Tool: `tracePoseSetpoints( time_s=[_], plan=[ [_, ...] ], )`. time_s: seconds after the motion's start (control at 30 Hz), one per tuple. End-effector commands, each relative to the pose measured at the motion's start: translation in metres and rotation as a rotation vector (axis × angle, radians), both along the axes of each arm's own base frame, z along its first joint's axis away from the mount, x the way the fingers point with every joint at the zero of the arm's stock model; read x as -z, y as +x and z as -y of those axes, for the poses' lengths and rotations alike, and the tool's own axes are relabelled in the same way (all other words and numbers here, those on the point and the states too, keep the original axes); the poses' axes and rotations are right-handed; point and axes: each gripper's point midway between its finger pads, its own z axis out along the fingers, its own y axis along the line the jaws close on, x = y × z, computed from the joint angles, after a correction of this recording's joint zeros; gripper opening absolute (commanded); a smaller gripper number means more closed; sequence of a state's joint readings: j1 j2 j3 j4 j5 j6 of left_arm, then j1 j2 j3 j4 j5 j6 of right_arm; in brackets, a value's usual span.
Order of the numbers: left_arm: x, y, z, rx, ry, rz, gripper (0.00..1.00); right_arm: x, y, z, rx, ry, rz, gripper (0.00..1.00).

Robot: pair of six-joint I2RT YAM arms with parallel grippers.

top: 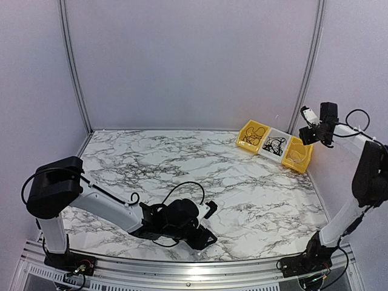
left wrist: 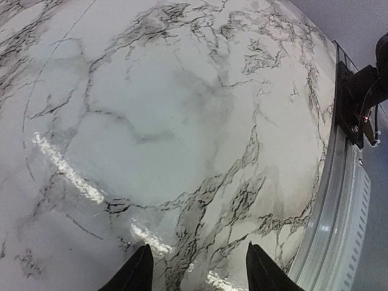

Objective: Untangle the cables

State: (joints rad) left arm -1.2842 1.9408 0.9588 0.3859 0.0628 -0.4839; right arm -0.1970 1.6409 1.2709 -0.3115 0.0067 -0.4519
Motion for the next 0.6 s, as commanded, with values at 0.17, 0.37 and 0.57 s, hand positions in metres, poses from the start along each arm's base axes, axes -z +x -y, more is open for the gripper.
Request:
tracePoseSetpoints(
  time_s=[0.17,0.37,0.57],
  plan=[
    [-0.063,0.099,-0.079,-0.285,0.184,0.196,0.61,-0.090,-0.043,-0.097,-0.342,0.196,0.189,0.99],
    [-0.148,0.161,-0.139,-0.475,0.252,0.411,0.99,-0.110,-0.054,-0.150,-0.355,0.378,0.230,0.99],
    [-0.231,0.222,-0.232,-0.856,0.206,0.584,0.99,-0.147,-0.075,-0.199,-0.481,0.340,0.359,0.99]
  ],
)
